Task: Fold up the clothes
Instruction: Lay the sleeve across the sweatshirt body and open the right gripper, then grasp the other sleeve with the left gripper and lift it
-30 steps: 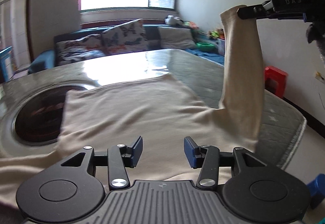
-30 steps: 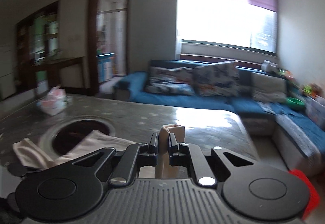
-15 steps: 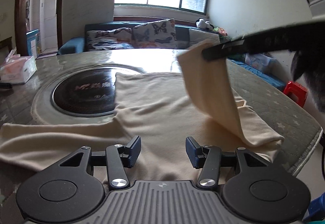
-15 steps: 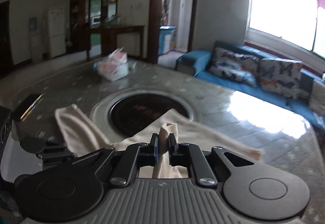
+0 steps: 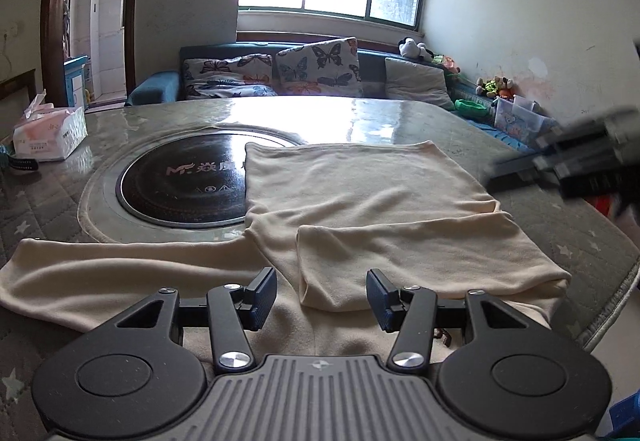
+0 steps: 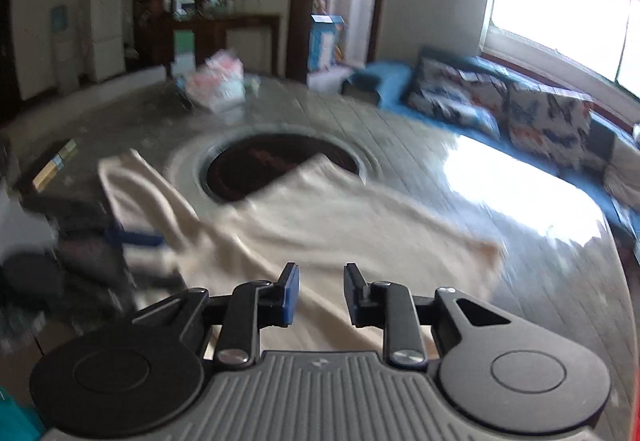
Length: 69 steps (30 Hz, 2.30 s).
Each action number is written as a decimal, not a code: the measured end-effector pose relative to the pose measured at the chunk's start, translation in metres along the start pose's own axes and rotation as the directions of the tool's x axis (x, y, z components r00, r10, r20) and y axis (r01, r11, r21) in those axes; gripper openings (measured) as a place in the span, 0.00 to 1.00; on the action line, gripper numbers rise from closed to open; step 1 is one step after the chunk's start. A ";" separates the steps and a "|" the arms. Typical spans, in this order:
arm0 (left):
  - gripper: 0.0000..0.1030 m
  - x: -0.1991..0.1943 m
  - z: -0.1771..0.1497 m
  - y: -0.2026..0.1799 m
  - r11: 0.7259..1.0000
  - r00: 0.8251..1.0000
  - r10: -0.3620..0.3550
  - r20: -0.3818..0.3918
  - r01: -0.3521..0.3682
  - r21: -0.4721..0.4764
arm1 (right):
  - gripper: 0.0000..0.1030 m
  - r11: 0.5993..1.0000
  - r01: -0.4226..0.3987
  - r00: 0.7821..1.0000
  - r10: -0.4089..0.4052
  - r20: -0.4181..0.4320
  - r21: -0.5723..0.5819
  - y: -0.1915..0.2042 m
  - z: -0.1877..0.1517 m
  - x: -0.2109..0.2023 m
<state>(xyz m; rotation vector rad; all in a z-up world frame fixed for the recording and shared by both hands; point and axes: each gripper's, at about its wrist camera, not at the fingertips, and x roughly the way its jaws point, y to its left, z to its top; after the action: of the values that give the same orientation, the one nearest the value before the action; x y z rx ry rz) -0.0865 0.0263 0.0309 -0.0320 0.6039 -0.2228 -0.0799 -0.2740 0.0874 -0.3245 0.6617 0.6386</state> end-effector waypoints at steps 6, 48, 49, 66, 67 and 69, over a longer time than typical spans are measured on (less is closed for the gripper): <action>0.46 0.008 0.000 -0.006 1.000 1.000 0.012 -0.005 -0.012 0.012 | 0.25 0.997 0.021 0.997 -0.016 -0.075 0.070 -0.015 -0.047 -0.001; 0.44 -0.021 -0.004 0.096 0.862 0.890 0.454 -0.052 -0.453 -0.227 | 0.42 1.000 0.027 1.000 -0.027 0.001 -0.006 -0.008 -0.043 0.022; 0.44 -0.024 -0.005 0.107 0.837 0.871 0.487 -0.061 -0.485 -0.252 | 0.45 1.000 0.013 1.000 -0.013 0.004 -0.021 -0.003 -0.039 0.023; 0.32 -0.025 -0.009 0.183 0.700 0.799 0.583 -0.143 -0.584 -0.411 | 0.55 0.979 -0.148 0.989 0.144 -0.040 -0.143 0.062 0.003 0.074; 0.21 -0.024 -0.009 0.184 0.707 0.807 0.574 -0.137 -0.573 -0.415 | 0.55 0.977 -0.156 0.987 0.150 -0.049 -0.148 0.064 0.003 0.077; 0.12 -0.026 -0.009 0.187 0.716 0.825 0.550 -0.126 -0.544 -0.437 | 0.55 0.974 -0.163 0.986 0.155 -0.063 -0.160 0.069 0.000 0.081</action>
<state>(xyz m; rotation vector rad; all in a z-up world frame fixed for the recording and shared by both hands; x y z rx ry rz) -0.0747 0.2149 0.0204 -0.3082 0.6170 0.5122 -0.0746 -0.1849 0.0285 -0.4454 0.6886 0.8433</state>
